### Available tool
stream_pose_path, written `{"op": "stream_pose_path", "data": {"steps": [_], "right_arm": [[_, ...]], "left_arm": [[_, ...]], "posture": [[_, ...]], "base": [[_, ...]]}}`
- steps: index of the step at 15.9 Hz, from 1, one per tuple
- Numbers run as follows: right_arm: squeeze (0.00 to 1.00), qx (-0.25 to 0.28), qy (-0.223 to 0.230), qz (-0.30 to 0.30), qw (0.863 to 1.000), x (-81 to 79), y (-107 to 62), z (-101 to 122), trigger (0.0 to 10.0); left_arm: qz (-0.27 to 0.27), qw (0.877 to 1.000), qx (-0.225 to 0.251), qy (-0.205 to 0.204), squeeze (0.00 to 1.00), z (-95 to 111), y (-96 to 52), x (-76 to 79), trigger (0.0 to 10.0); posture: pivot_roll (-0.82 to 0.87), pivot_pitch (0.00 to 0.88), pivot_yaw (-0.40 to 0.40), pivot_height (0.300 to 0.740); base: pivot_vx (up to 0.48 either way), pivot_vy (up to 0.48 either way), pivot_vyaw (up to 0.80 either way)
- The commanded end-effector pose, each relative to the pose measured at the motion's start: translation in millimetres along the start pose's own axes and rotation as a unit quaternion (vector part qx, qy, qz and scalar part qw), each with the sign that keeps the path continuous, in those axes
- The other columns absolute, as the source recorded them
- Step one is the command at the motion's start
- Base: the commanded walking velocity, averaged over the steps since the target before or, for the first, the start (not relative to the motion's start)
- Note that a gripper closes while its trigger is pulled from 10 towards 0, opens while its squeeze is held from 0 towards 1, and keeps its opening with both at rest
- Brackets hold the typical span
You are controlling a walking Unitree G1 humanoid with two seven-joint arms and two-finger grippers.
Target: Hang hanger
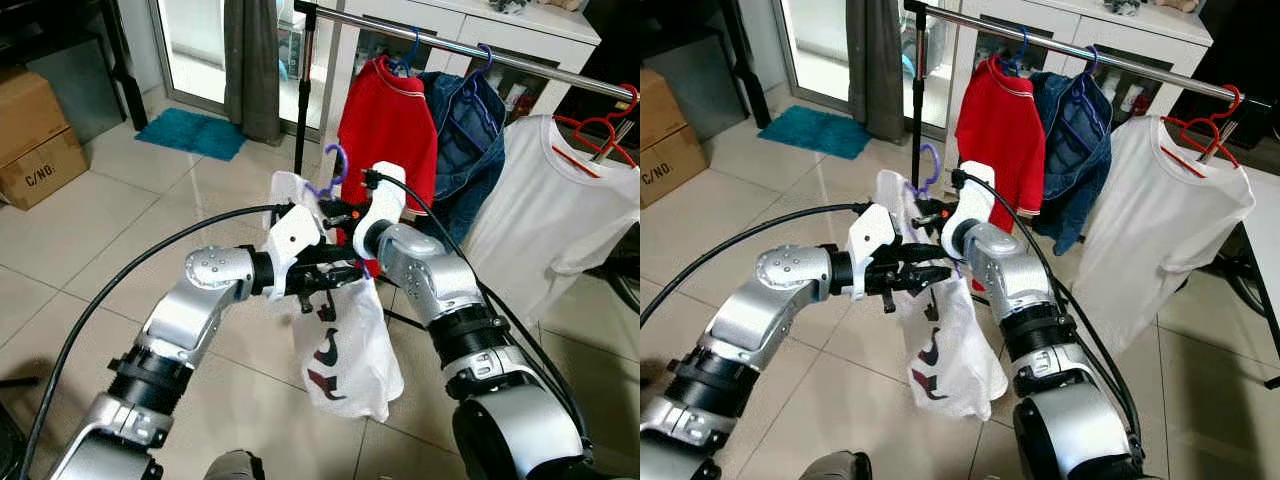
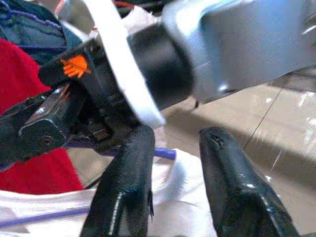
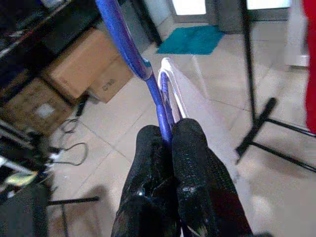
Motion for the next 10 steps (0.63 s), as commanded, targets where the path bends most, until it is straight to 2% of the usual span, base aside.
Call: {"op": "stream_pose_path", "data": {"steps": [1,2,3,6,8,9,10], "right_arm": [[0.00,0.007,-0.004,-0.042,0.999,19.6,-3.8,2,10.0],[0.00,0.000,-0.005,-0.082,0.997,36.4,-7.4,-4,10.0],[0.00,-0.005,-0.006,-0.112,0.994,50.9,-12.3,-10,10.0],[0.00,0.001,0.016,-0.164,0.986,85.0,-32.0,-25,10.0],[0.00,0.023,0.024,-0.182,0.983,97.5,-45.9,-32,10.0],[0.00,0.035,0.025,-0.179,0.983,97.1,-49.3,-31,10.0],[0.00,0.052,0.022,-0.176,0.983,92.5,-61.0,-34,10.0]], "left_arm": [[-0.010,1.000,0.028,0.001,1.00,10,0.0,4.5,10.0],[-0.002,0.999,0.042,-0.009,0.04,11,-3.4,7.8,10.0],[0.016,0.999,0.039,-0.019,0.00,8,-7.2,9.1,10.0],[0.073,0.995,0.042,-0.060,0.00,0,-26.8,12.4,10.0],[0.159,0.985,0.009,-0.071,0.00,-15,-47.8,2.1,10.0],[0.197,0.978,-0.007,-0.070,0.00,-22,-55.0,-4.2,10.0],[0.301,0.951,-0.032,-0.066,0.00,-40,-76.5,-19.4,10.0]], "posture": [[0.01,0.000,-0.078,0.740],[0.01,0.000,-0.077,0.740],[0.01,0.000,-0.075,0.740],[0.02,0.000,-0.079,0.740],[0.02,0.000,-0.077,0.740],[0.02,0.000,-0.077,0.740],[0.02,0.000,-0.074,0.740]], "base": [[0.000,0.000,0.00],[0.000,0.000,0.00],[0.000,0.000,0.00],[0.000,0.000,0.00],[0.000,0.000,0.00],[0.000,0.000,0.00],[0.000,0.000,0.00]]}}
Point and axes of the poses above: a point about 5 cm out from each wrist's last joint towards the gripper, its own y axis pointing out of the wrist towards the gripper, its own z axis along the axis of the wrist's last joint, x = y × z, the point moved 3 cm from there along y, pointing out of the wrist towards the gripper, and after that the axes turned 2 degrees about y, right-handed, at the moved point
